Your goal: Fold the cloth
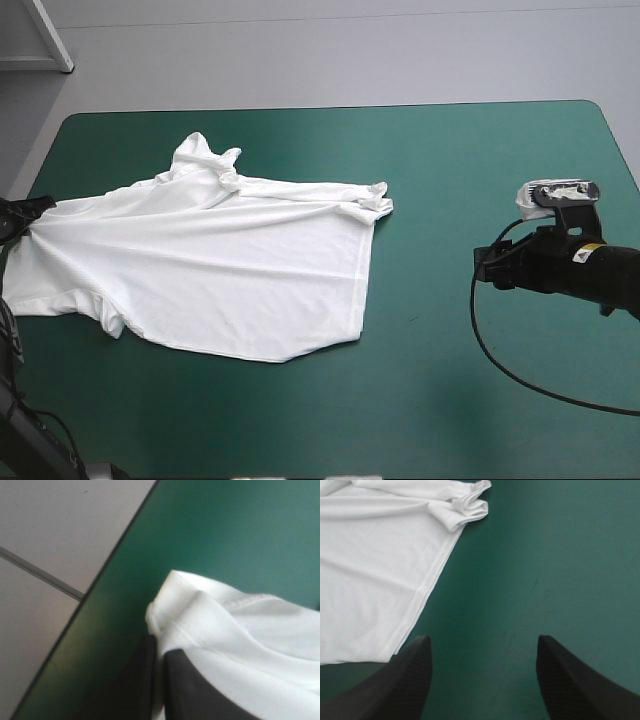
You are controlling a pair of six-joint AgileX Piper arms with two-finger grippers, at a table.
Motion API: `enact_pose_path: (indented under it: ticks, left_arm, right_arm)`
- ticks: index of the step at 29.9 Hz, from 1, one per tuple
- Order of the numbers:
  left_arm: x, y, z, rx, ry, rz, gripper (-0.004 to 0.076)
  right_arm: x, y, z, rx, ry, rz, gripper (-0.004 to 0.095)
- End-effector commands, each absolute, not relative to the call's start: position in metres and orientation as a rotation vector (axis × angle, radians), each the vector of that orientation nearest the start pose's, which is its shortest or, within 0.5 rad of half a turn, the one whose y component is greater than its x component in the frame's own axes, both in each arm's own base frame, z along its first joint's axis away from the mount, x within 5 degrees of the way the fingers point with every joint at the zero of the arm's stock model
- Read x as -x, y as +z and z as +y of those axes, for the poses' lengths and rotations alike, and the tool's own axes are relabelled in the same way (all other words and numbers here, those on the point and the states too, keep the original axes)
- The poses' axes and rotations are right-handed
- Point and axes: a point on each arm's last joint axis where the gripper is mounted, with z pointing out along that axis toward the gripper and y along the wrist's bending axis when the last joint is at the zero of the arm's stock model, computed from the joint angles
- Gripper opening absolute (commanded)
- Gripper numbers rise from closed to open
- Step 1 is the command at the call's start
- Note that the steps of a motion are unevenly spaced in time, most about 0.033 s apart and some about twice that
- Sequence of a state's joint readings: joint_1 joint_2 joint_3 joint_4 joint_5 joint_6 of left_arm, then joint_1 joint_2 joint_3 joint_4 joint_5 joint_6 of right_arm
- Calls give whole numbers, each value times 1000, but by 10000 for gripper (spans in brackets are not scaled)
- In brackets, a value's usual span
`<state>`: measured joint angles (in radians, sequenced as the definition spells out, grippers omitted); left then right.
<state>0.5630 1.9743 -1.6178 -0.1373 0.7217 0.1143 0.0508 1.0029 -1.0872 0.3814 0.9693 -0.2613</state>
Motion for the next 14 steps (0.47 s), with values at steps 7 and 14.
enact_pose_path:
  ticks: [7,14]
  left_arm:
    - [-416,272,254,651,123,2286,168]
    - [-413,285,250,669,79,2300,631]
  right_arm:
    - [-200,392,37,279,337,2210,521]
    - [-198,389,37,337,327,2248,522]
